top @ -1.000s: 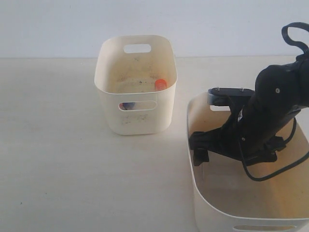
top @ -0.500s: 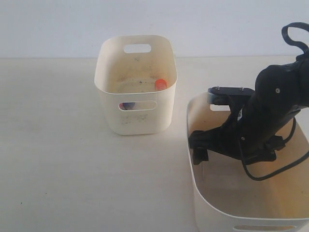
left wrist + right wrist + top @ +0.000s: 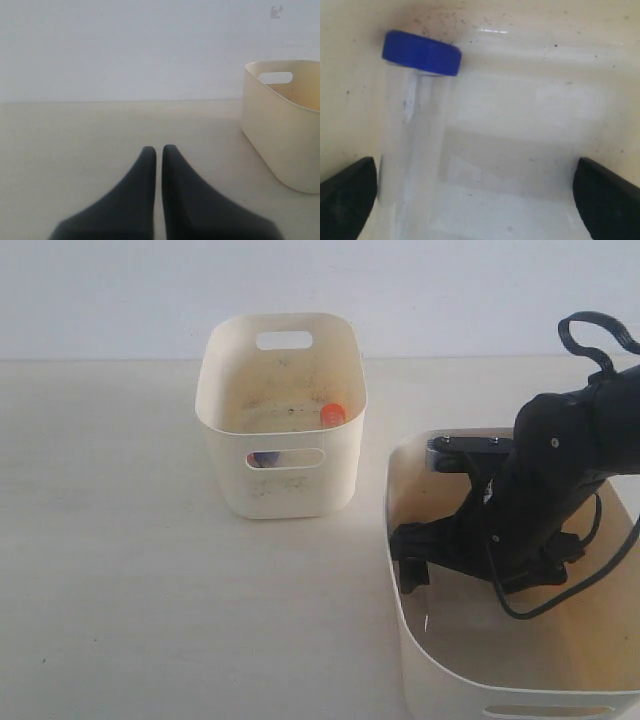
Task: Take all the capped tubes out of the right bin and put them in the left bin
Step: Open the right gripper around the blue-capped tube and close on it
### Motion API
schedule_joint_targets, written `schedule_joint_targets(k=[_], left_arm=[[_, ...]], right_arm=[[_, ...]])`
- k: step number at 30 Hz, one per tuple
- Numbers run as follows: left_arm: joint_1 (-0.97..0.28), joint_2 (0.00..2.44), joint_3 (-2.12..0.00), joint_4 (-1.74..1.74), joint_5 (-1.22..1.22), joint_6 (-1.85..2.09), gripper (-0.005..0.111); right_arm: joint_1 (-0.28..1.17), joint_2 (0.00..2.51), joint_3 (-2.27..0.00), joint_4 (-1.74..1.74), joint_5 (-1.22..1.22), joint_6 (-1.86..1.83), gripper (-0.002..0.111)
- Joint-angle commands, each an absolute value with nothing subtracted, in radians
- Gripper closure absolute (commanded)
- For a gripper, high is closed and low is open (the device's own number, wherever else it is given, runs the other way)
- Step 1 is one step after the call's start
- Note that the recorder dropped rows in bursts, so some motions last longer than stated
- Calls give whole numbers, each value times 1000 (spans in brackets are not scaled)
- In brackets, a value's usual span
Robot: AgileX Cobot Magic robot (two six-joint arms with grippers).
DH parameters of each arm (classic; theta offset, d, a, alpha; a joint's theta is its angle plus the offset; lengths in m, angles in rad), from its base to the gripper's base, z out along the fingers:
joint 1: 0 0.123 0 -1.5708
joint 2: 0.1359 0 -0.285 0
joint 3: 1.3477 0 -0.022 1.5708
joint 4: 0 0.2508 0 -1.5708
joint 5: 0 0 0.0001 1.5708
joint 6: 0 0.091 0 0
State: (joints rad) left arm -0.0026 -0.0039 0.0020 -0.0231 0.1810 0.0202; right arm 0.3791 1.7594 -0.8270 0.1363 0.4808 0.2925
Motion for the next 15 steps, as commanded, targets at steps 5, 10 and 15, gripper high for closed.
schedule_joint_targets(k=[5,10,15], left_arm=[[-10,0,0,-26,174,16,103],[-10,0,0,-26,174,16,103],[-10,0,0,-26,174,16,103]], right_arm=[[380,1777,-826,148,446,305,67],[380,1777,-826,148,456,308,109],[380,1744,-826,141,456,304,108]])
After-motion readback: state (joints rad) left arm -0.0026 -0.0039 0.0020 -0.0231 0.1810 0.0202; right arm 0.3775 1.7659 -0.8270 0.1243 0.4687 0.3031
